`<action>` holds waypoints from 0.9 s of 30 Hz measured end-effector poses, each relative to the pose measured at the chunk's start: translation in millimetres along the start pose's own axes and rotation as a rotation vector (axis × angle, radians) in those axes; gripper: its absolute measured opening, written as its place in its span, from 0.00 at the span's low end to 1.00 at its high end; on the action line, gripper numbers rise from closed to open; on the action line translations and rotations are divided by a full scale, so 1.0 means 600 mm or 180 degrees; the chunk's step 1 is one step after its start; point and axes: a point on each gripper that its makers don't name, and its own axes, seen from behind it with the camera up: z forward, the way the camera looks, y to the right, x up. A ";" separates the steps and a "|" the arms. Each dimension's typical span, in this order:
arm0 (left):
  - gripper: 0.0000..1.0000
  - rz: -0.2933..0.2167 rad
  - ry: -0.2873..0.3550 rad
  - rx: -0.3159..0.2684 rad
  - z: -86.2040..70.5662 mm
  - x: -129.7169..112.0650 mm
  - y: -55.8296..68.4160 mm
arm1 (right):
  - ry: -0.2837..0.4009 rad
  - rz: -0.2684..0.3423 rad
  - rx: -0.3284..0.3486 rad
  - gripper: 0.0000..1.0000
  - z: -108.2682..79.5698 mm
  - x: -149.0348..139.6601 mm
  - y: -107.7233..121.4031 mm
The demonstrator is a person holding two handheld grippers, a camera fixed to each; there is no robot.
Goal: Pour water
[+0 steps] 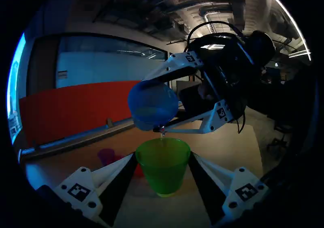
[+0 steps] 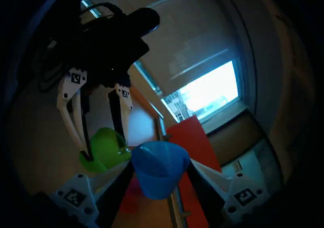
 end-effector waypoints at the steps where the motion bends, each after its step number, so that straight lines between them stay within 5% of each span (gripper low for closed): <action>1: 0.88 0.0000 0.0001 0.0000 0.000 0.000 0.000 | -0.0002 -0.0009 0.0001 0.91 0.000 0.000 0.000; 27: 0.88 0.0010 0.0001 -0.0014 0.002 -0.001 0.004 | -0.0016 -0.0243 -0.0004 0.91 0.003 0.003 0.008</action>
